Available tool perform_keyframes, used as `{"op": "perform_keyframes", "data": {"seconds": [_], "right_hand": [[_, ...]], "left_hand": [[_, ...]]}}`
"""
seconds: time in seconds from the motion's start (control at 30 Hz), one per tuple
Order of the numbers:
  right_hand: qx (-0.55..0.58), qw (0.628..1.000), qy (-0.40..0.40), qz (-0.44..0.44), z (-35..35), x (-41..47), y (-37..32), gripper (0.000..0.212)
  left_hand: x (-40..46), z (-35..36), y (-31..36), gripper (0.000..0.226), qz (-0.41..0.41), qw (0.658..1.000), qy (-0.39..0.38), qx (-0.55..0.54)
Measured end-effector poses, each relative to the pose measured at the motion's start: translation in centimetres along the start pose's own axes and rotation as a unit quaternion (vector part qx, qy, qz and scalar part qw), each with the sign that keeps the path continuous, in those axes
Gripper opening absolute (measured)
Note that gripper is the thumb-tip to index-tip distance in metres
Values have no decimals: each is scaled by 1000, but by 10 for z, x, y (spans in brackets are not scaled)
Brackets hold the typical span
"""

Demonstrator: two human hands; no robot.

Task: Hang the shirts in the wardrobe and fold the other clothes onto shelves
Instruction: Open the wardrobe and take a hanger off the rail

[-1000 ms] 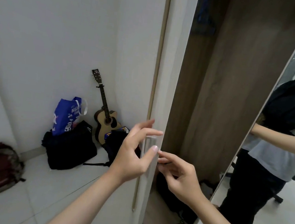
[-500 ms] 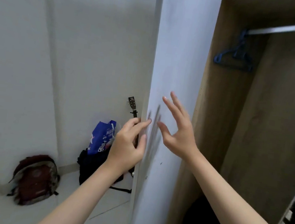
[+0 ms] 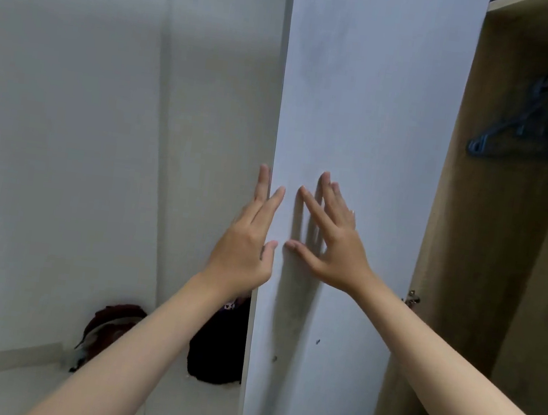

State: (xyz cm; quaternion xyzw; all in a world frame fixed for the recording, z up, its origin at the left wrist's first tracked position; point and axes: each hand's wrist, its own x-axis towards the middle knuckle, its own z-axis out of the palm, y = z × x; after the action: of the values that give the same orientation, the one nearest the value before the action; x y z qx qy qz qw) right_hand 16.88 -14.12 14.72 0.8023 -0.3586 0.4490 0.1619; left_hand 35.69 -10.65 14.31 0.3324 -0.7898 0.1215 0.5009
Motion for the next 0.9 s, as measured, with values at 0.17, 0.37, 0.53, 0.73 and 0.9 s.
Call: {"op": "perform_keyframes", "data": {"seconds": [0.17,0.37,0.53,0.73,0.9], "right_hand": [[-38,998,-26,-32,21,14,19,85],[-44,999,-28,2,35,31,54,103],[-30,999,-33,25,45,41,74,108],[-52,997,-62,17,61,50,88,112],[-70,994,-86,9,68,57,97,109]], "left_hand": [[5,1,-21,84,-20,998,-37,45],[14,13,-39,105,-64,987,-60,132],[24,42,-50,121,-115,976,-45,182],[35,60,-69,125,-162,963,-48,211],[46,69,-84,120,-182,955,-55,226]]}}
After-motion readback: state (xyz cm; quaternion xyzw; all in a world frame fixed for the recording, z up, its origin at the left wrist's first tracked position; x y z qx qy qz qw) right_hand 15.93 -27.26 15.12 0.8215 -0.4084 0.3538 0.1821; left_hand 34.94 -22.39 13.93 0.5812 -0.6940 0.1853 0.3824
